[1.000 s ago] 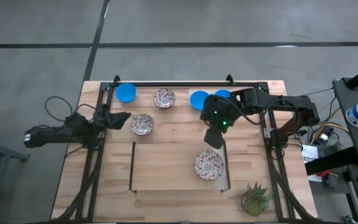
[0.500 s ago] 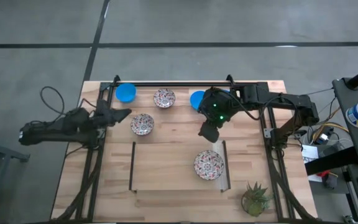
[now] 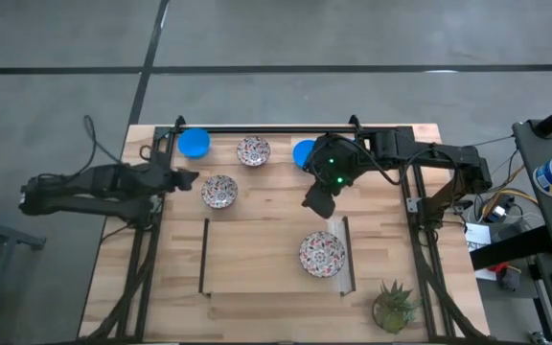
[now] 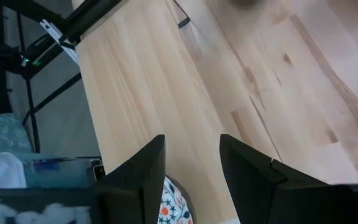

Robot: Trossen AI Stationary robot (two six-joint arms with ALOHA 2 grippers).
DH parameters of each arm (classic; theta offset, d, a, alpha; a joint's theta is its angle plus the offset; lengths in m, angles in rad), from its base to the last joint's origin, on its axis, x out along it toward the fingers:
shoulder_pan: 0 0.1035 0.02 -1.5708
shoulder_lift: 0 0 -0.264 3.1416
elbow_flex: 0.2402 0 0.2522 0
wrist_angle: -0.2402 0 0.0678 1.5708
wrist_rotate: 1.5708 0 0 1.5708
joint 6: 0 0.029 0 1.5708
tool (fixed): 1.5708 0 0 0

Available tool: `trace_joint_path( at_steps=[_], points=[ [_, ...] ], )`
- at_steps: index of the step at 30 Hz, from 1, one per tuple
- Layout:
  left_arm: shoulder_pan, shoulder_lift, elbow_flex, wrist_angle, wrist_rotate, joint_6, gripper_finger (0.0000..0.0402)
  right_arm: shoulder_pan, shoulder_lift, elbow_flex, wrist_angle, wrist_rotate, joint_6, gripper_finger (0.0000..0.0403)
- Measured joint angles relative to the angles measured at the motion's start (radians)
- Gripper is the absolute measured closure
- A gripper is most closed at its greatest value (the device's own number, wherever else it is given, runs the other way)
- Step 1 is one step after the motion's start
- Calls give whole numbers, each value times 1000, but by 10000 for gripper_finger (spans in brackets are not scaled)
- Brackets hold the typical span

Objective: Pick & Place Mini bowls
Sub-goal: Stack the bottom white patterned bowl on top of the other white patterned bowl on the shelf

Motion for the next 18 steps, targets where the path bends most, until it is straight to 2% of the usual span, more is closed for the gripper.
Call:
trace_joint_path(
  at_steps=[5, 10, 18],
  points=[
    [13, 85, -11, -14, 18, -35, 241, 0, 0, 0, 0, 14, 0, 252],
    [68, 147, -14, -48, 127, -60, 241, 1, 0, 0, 1, 14, 0, 252],
    [192, 192, -13, -82, 185, 42, 241, 1, 0, 0, 4, 14, 4, 252]
  ],
)
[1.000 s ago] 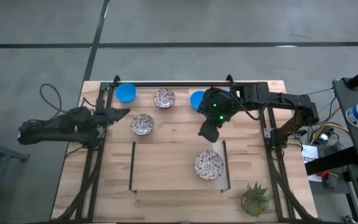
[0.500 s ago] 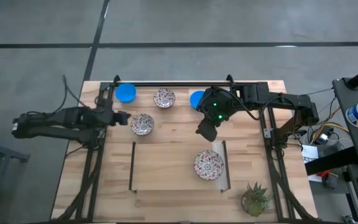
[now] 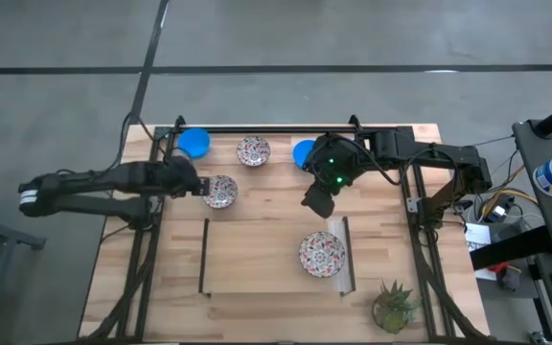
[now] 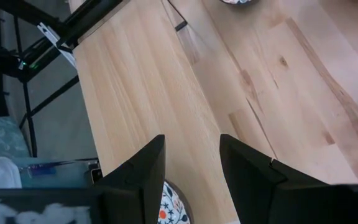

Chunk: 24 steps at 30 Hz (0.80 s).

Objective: Pick & Place Mini bowls
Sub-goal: Stack the bottom white patterned bowl on top of the other white patterned bowl on the shelf

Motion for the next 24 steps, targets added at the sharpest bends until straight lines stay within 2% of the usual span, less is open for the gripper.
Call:
trace_joint_path(
  at_steps=[8, 12, 24],
  points=[
    [142, 68, -4, 36, 47, 141, 241, 0, 0, 0, 34, 0, 0, 252],
    [200, 113, -18, 77, 115, 181, 241, 0, 0, 0, 41, 0, 0, 252],
    [223, 244, -18, 140, 157, 266, 241, 0, 0, 0, 42, 2, 0, 257]
  ],
)
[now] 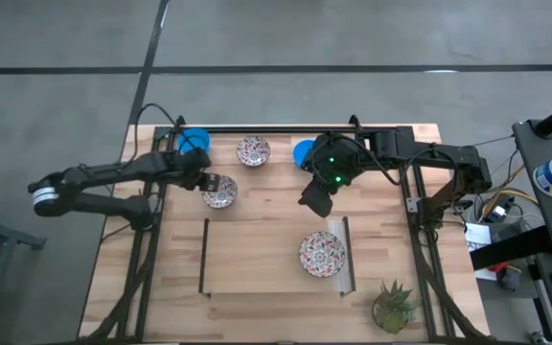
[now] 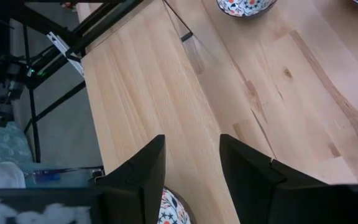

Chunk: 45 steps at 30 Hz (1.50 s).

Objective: Pick & Place Mini bowls
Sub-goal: Stack the bottom white patterned bowl on top of the other white patterned bowl on the shelf

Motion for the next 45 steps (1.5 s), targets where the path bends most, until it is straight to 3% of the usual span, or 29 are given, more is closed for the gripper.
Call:
trace_joint_path(
  at_steps=[15, 20, 31, 45],
  points=[
    [2, 144, -1, 41, 63, 62, 244, 0, 0, 0, 2, 0, -3, 271],
    [2, 160, -1, 71, 93, 62, 277, 0, 0, 0, 2, 0, -3, 271],
    [7, 159, 3, 89, 109, 51, 390, 0, 0, 0, 1, 4, -3, 271],
    [11, 43, 70, 166, 53, 79, 399, 0, 0, 0, 0, 176, 56, 271]
  ],
)
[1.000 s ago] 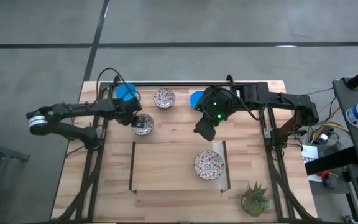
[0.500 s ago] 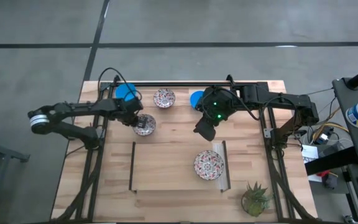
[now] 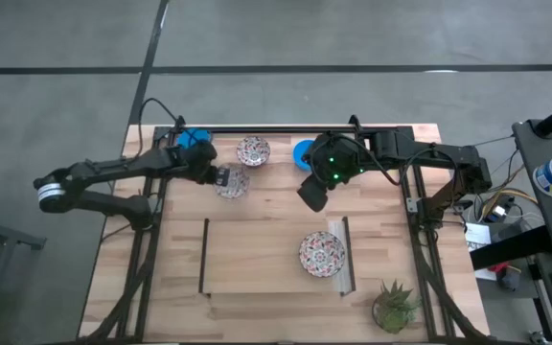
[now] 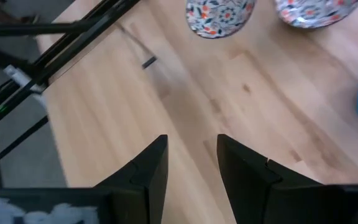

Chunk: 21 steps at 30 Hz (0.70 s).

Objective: Pick & Place Mini bowls
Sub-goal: Stack the bottom white patterned bowl on top of the other white patterned bowl on the shelf

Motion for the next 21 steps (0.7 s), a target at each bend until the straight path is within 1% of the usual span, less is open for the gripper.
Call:
trace_joint_path(
  at_steps=[4, 10, 13, 16, 19, 21],
  points=[
    [-1, -43, 69, 7, -67, 34, 400, -1, 0, 0, 1, 60, 6, 271],
    [-8, -80, 171, 18, -159, 99, 400, -1, 0, 0, 59, 207, 5, 265],
    [-14, -88, 217, 45, -190, 128, 401, 0, 0, 0, 130, 260, -22, 246],
    [-16, -88, 249, 91, -185, 138, 401, 0, 0, 0, 210, 299, -62, 219],
    [-23, -83, 278, 108, -201, 179, 401, -2, 5, 0, 277, 386, -94, 194],
    [-32, -81, 286, 128, -243, 221, 401, -7, 7, 0, 302, 446, -122, 186]
  ],
)
